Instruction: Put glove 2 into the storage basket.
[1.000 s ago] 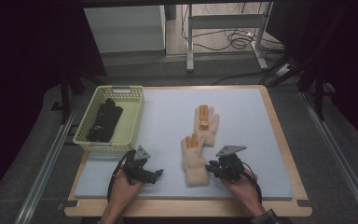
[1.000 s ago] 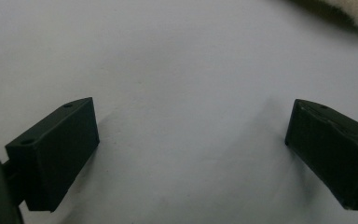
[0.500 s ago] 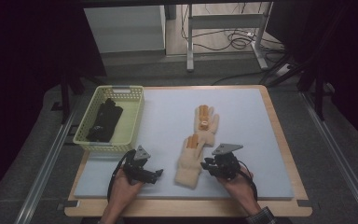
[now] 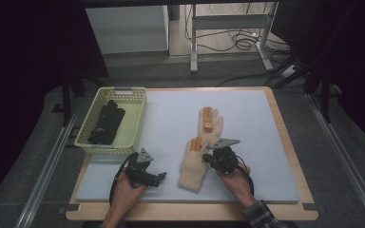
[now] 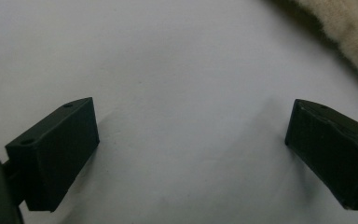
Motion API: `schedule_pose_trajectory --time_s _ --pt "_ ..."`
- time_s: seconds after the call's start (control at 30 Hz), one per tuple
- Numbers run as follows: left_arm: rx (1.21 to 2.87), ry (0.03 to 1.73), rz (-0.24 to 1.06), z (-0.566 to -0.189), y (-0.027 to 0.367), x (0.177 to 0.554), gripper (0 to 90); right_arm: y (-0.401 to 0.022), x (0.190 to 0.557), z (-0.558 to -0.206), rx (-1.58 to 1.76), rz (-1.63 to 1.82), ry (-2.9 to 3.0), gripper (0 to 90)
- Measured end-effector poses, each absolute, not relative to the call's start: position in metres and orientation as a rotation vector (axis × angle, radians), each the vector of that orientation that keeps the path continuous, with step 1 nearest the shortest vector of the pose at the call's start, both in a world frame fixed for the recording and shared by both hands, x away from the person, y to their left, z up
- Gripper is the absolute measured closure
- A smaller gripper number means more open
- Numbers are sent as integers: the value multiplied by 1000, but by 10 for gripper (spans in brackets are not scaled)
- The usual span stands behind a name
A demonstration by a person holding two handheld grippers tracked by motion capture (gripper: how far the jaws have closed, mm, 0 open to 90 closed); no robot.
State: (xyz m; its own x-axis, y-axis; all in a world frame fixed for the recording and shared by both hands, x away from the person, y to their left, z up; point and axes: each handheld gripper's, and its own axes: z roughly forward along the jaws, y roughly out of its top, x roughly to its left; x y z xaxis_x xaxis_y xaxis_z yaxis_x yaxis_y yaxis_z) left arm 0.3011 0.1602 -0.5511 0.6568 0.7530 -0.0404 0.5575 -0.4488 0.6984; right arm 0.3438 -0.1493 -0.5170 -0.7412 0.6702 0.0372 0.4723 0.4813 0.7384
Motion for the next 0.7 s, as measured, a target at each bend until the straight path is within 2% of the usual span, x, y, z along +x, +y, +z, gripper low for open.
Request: schedule_pose_trajectory --time_s 0.07,0.1,0.13,0.23,0.4,0.7 --pt "2171 1012 361 -551 160 301 29 -155 337 -505 961 1142 2448 855" --pt "2171 1012 361 -551 160 301 29 -157 335 -500 958 1137 2445 819" --pt "2171 1012 361 -551 160 301 29 -158 335 -498 960 1114 2446 735" --pt "2174 1011 360 -551 160 301 29 -170 342 -499 1001 1084 2419 679" --pt "2174 1011 360 -551 160 301 29 -181 361 -503 1071 1119 2400 635" --pt "2173 1011 361 -551 160 301 29 -176 408 -497 1029 1079 2353 553"
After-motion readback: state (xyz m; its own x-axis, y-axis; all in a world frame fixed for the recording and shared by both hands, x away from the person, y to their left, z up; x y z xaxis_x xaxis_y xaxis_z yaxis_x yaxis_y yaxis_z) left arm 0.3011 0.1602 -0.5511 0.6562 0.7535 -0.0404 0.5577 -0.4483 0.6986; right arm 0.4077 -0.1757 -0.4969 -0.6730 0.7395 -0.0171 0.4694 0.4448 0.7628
